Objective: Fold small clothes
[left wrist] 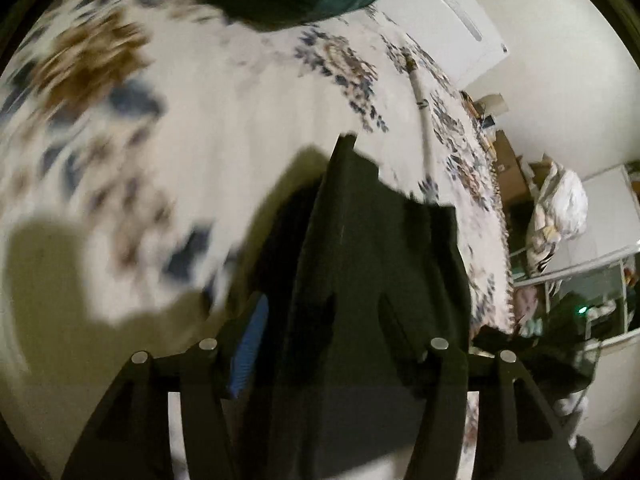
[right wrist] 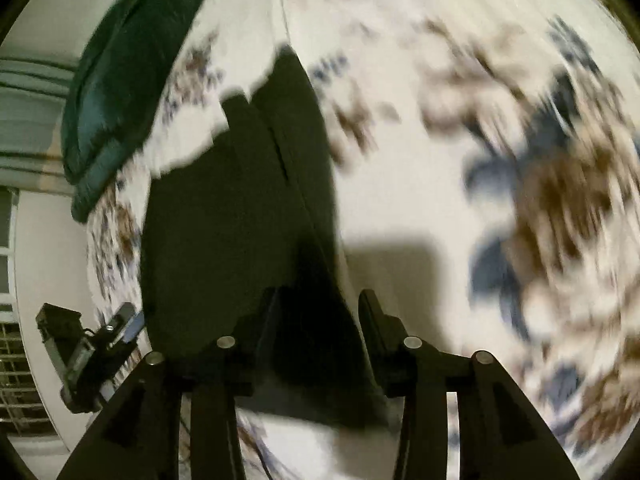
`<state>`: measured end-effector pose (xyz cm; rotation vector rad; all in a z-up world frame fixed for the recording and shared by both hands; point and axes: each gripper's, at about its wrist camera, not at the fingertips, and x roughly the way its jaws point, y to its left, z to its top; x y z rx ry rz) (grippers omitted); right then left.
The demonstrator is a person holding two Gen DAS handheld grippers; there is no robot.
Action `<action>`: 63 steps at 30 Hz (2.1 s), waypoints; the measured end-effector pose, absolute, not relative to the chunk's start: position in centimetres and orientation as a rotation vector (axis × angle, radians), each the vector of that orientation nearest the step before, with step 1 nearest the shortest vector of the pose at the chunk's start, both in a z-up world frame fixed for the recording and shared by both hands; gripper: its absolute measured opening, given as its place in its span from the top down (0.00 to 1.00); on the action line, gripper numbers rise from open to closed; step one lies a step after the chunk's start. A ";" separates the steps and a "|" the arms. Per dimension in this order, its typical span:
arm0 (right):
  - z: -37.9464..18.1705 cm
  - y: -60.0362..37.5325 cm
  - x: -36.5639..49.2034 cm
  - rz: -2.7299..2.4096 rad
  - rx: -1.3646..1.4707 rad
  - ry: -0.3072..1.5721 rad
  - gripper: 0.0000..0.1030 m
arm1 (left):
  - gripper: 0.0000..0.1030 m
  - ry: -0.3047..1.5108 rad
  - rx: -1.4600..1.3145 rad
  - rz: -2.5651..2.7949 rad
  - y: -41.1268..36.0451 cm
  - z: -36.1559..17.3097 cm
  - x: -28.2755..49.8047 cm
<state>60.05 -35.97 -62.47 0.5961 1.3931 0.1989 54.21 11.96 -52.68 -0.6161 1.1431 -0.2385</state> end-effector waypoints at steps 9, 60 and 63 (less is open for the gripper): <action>-64.1 -31.9 73.7 0.236 0.489 1.372 0.72 | 0.94 1.172 -0.430 -0.275 8.5 -55.2 64.2; -63.9 -37.4 64.8 0.403 0.719 1.552 0.26 | 0.38 1.124 -0.947 -0.147 10.4 -51.2 39.5; -65.3 -38.4 63.8 0.381 0.738 1.552 0.23 | 0.38 1.199 -1.069 -0.133 8.6 -55.0 36.9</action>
